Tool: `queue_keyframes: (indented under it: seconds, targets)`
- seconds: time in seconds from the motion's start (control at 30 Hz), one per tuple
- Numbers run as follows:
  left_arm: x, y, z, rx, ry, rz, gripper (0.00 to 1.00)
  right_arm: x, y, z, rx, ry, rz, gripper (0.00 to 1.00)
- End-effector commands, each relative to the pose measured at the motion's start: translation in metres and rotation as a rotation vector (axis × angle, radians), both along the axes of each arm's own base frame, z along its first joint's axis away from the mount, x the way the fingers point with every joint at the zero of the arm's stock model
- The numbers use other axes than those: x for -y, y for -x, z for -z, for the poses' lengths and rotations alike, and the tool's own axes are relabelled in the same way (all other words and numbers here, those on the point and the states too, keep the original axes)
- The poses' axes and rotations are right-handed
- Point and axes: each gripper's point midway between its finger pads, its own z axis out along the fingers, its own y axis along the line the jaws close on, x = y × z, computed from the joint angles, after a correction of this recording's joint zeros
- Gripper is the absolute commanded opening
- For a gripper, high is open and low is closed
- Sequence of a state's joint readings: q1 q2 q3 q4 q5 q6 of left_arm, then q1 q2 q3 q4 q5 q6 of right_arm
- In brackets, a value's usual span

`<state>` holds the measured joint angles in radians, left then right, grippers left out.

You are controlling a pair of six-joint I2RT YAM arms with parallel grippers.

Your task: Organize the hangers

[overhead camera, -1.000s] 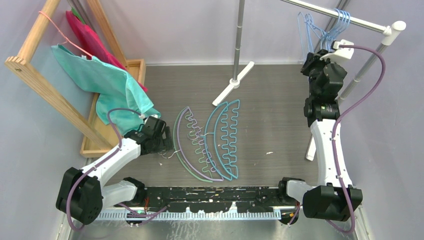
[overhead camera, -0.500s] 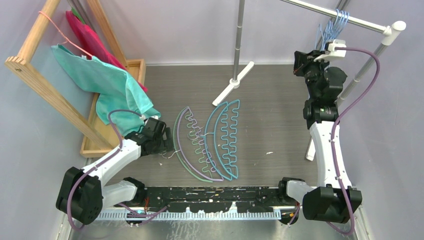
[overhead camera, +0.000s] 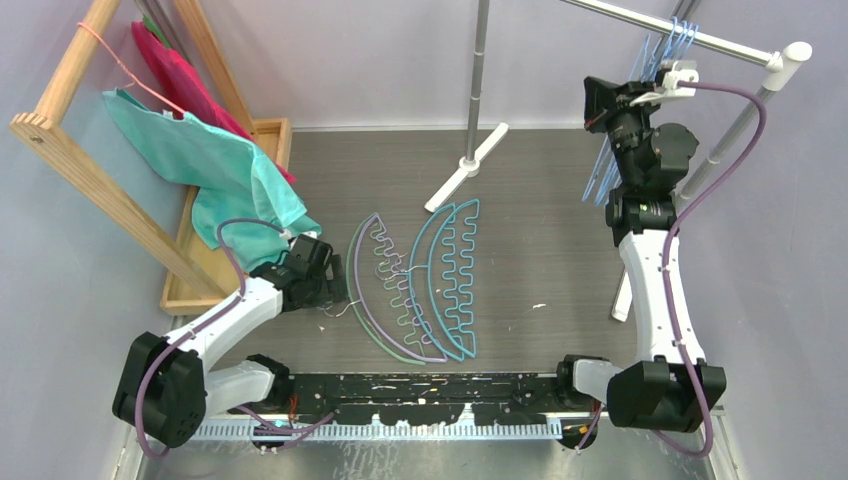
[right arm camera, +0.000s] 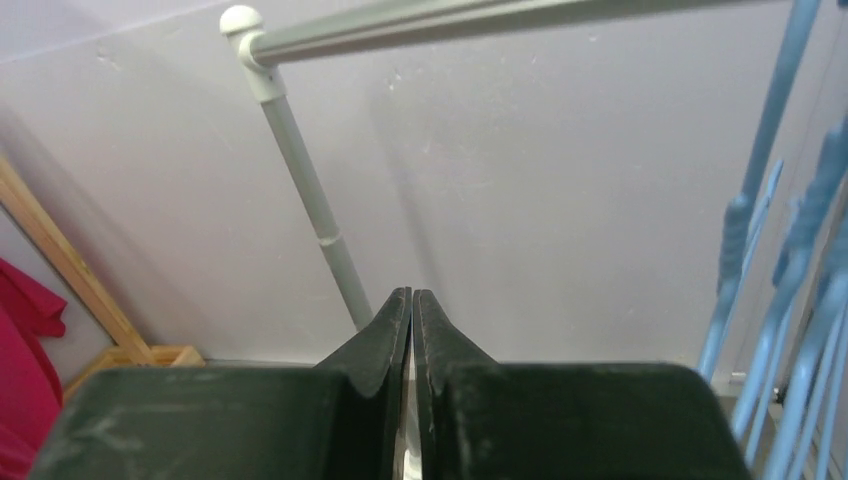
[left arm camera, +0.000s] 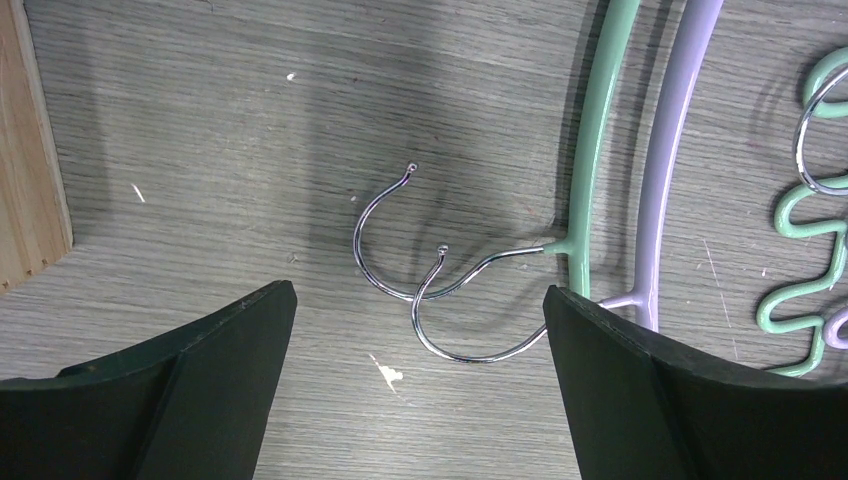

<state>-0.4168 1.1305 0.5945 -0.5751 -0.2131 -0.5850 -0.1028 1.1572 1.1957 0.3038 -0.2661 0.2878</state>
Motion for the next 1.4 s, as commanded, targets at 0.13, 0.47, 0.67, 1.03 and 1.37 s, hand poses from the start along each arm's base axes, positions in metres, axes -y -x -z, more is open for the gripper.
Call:
queue_keyframes:
  seconds: [0.13, 0.47, 0.67, 1.03, 1.37]
  targets:
    - [0.000, -0.018, -0.017, 0.047, -0.017, -0.001, 0.98, 0.000, -0.009, -0.068, 0.186, -0.015, 0.117, 0.10]
    - [0.001, -0.017, -0.015, 0.037, -0.016, 0.002, 0.98, 0.039, -0.017, -0.062, 0.186, -0.030, 0.434, 0.09]
    - [0.000, -0.016, -0.014, 0.032, -0.018, 0.002, 0.98, 0.060, -0.012, -0.074, 0.219, -0.004, 0.567, 0.09]
    - [0.001, -0.014, -0.014, 0.028, -0.014, 0.003, 0.98, 0.092, 0.004, -0.072, 0.206, 0.004, 0.764, 0.10]
    - [0.001, -0.012, -0.013, 0.028, -0.006, 0.002, 0.98, 0.126, 0.029, -0.072, 0.202, -0.027, 0.928, 0.09]
